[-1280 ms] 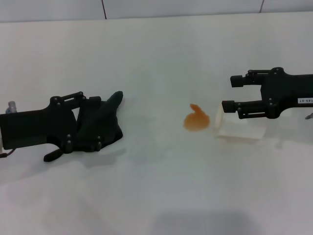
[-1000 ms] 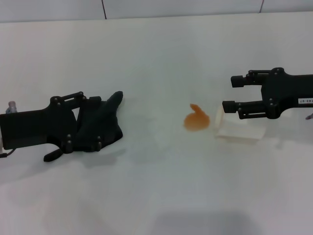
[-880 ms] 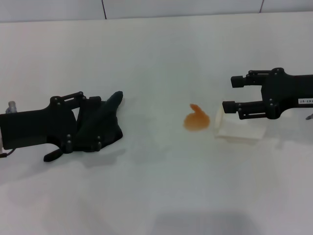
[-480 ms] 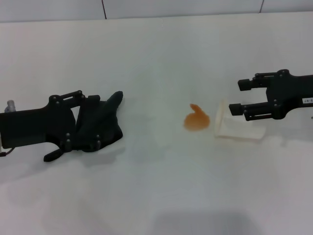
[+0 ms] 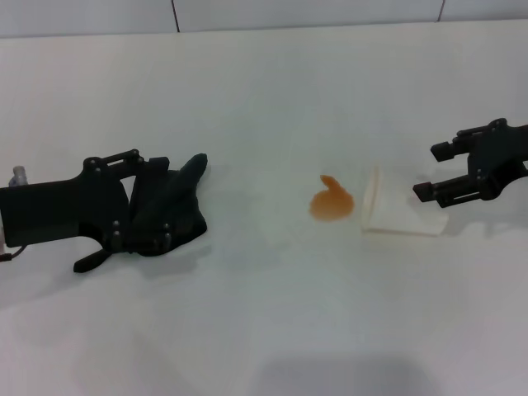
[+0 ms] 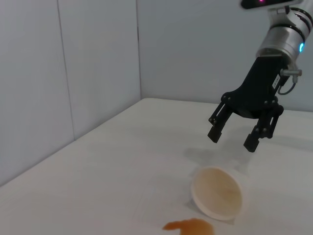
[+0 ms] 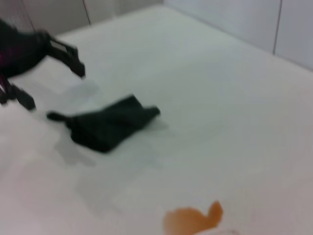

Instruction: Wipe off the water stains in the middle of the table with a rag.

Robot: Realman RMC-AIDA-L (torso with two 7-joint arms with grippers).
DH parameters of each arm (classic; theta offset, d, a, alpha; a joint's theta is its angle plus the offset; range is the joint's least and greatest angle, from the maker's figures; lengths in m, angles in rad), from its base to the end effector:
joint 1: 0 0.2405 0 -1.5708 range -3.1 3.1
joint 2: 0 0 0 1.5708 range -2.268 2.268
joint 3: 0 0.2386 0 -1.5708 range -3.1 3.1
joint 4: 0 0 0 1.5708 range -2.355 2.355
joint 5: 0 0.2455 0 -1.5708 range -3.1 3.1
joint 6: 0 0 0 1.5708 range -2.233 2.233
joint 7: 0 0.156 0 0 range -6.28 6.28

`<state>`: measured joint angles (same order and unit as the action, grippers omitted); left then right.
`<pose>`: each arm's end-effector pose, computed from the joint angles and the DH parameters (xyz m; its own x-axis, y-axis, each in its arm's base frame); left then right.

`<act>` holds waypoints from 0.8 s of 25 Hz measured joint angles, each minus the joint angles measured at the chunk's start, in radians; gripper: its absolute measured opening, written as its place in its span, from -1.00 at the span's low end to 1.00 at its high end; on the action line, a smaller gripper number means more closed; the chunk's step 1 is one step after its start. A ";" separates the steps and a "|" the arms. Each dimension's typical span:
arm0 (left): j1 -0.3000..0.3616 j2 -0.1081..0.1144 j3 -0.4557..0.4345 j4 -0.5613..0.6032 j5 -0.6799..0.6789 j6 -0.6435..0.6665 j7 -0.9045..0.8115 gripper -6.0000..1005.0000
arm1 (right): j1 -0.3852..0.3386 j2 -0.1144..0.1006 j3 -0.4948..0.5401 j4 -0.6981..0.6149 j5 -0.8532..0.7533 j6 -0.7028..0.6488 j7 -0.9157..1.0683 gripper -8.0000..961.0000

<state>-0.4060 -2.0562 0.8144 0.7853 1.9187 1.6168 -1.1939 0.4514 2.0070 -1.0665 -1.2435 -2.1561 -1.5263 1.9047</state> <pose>-0.2769 0.3321 0.0183 0.8897 0.1293 0.4378 0.2530 -0.9379 -0.2372 0.2148 0.3795 0.0604 0.9178 -0.3793 -0.1171 -0.3968 -0.8677 -0.2995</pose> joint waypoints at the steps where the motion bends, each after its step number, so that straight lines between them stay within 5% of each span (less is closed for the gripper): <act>1: 0.000 -0.001 0.000 0.000 0.000 0.000 0.000 0.77 | 0.004 0.000 -0.004 -0.011 -0.016 -0.007 0.010 0.57; 20: -0.013 0.002 0.000 0.000 -0.001 -0.003 -0.010 0.77 | 0.110 0.004 -0.123 -0.031 -0.192 -0.028 0.094 0.57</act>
<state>-0.4195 -2.0544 0.8145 0.7853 1.9173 1.6137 -1.2042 0.5618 2.0110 -1.1895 -1.2746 -2.3483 -1.5541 1.9986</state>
